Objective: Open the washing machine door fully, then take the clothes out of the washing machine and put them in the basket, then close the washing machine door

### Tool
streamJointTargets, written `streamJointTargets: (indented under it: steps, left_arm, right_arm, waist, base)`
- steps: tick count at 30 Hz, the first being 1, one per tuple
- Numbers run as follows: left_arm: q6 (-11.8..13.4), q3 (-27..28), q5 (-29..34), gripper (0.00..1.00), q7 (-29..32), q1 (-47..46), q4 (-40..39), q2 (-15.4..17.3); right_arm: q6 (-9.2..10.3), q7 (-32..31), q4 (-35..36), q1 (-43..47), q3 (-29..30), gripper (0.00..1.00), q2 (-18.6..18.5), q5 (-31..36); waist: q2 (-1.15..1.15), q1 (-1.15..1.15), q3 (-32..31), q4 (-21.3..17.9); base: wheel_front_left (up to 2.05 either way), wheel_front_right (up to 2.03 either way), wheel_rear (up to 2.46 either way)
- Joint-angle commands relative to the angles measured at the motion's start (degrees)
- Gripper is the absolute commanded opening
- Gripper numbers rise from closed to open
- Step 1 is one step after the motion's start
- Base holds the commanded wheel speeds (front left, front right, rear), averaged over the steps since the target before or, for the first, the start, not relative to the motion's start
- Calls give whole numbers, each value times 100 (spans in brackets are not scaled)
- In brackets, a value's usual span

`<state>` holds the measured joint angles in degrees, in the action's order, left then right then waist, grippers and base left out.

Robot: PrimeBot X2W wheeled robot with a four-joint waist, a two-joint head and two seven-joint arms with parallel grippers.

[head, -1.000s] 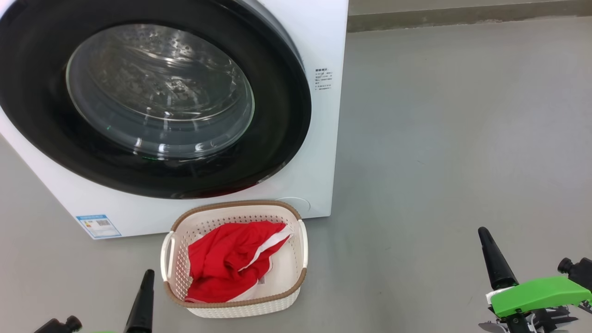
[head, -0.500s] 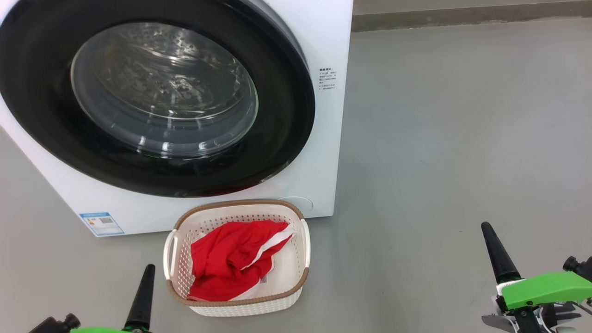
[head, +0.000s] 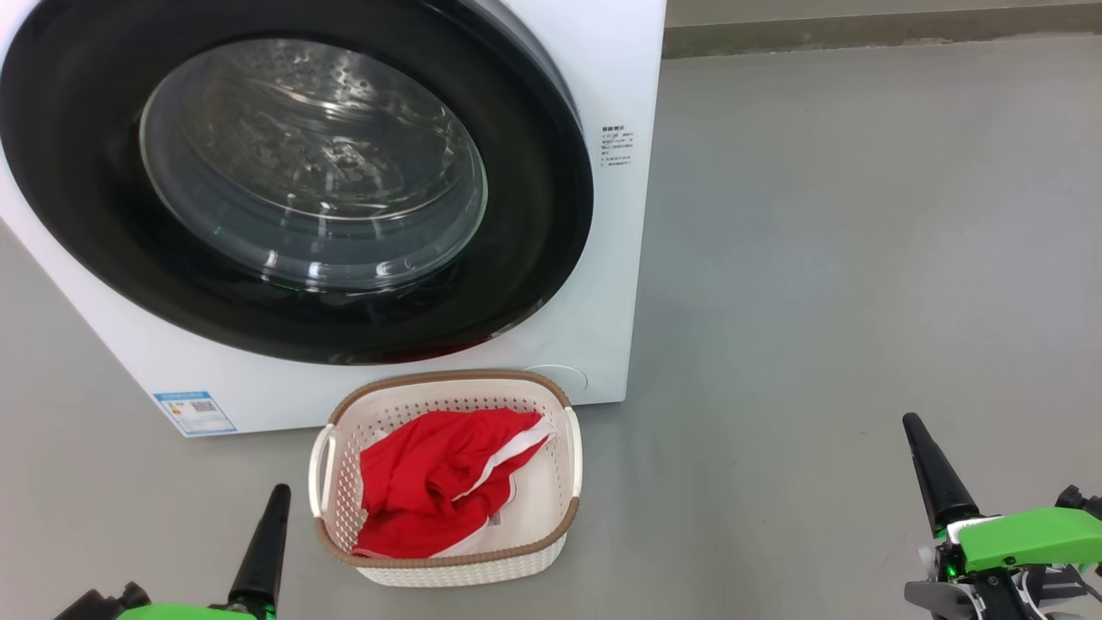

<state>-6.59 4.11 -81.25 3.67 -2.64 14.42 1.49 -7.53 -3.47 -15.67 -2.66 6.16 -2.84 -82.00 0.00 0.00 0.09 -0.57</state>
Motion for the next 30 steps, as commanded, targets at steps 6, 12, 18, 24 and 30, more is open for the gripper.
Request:
streamJointTargets:
  steps: [6, 12, 18, 24, 30]
  left_arm:
    - [-69, 209, -495, 0, 135, -290, -78, 128]
    - [-83, 231, -895, 0, 234, -334, -49, 135]
    - [-90, 242, -1090, 0, 282, -356, -35, 139]
    - [-90, 242, -1091, 0, 282, -356, -36, 139]
    - [-90, 242, -1091, 0, 282, -356, -36, 139]
  right_arm:
    - [3, -132, 164, -317, -43, 0, -28, -463]
    - [4, -234, 165, -340, -4, 0, -25, -847]
    - [4, -286, 166, -351, 16, 0, -22, -1034]
    - [4, -288, 166, -351, 18, 0, -21, -1032]
    - [4, -290, 166, -351, 21, 0, -19, -1029]
  waist:
    - [0, 0, 3, 23]
    - [0, 0, 7, 46]
    - [0, 0, 8, 57]
    - [0, 0, 8, 57]
    - [0, 0, 9, 57]
  base:
    - [0, 0, 0]
    - [0, 0, 0]
    - [0, 0, 0]
    - [0, 0, 0]
    - [0, 0, 0]
